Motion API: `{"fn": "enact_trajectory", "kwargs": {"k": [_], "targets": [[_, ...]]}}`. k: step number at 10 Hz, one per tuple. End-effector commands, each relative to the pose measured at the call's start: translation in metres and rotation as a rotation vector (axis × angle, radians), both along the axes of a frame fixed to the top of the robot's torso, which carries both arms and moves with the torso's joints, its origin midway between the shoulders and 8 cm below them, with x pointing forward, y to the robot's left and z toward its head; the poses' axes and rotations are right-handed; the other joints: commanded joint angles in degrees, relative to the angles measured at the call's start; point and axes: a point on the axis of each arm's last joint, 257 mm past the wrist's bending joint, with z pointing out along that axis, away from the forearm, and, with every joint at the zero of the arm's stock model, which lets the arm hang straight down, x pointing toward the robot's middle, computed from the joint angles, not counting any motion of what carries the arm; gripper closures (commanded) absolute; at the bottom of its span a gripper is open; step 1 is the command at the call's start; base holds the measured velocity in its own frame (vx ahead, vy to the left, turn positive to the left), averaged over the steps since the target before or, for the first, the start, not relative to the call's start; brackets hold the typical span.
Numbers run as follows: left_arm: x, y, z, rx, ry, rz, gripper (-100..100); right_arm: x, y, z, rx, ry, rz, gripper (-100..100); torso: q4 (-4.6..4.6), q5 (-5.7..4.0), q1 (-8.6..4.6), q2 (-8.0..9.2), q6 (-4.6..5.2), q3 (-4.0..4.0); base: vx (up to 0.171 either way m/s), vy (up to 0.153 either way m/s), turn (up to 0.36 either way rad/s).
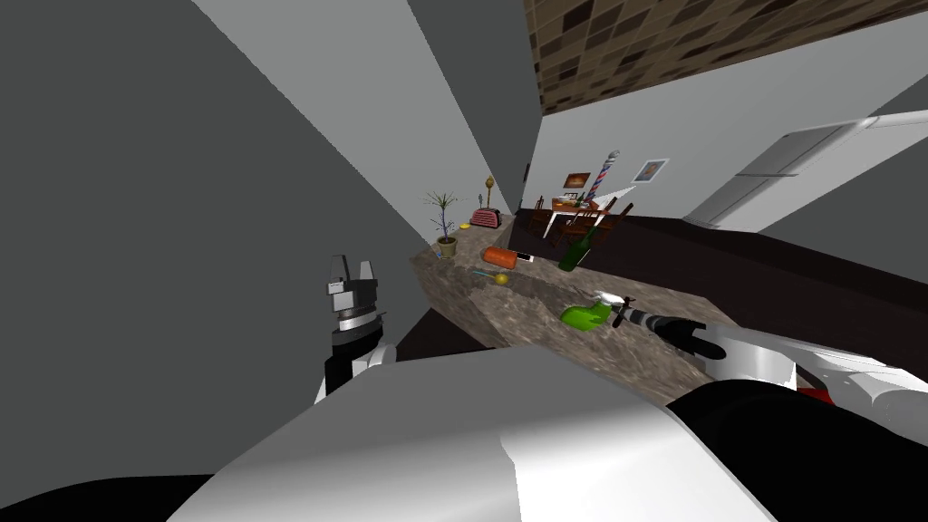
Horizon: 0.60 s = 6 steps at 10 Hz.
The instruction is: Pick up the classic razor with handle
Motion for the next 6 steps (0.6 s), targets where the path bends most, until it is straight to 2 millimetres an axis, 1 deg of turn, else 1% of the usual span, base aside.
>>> {"fn": "enact_trajectory", "kwargs": {"k": [1,2,4,5,6], "targets": [[0.000,0.000,0.000,0.000,0.000,0.000,0,0.000,0.000,0.000,0.000,0.000,0.000,0,0.00,0.00,0.00,0.00,0.00,0.00,0.000,0.000,0.000],[0.000,0.000,0.000,0.000,0.000,0.000,0,-0.008,-0.004,-0.007,-0.001,0.001,-0.013,-100,0.00,0.00,0.00,0.02,0.00,0.01,-0.012,-0.014,0.041],[0.000,0.000,0.000,0.000,0.000,0.000,0,-0.015,-0.007,-0.015,0.000,0.003,-0.025,-100,0.02,-0.03,-0.09,0.09,-0.01,0.05,-0.015,-0.018,0.054],[0.000,0.000,0.000,0.000,0.000,0.000,0,-0.012,-0.006,-0.011,0.000,0.002,-0.021,-100,0.02,-0.03,-0.08,0.08,0.00,0.05,0.000,0.000,0.000],[0.000,0.000,0.000,0.000,0.000,0.000,0,-0.013,-0.006,-0.012,-0.001,0.003,-0.021,100,0.01,-0.01,-0.04,0.05,0.00,0.03,0.000,0.000,0.000]]}}
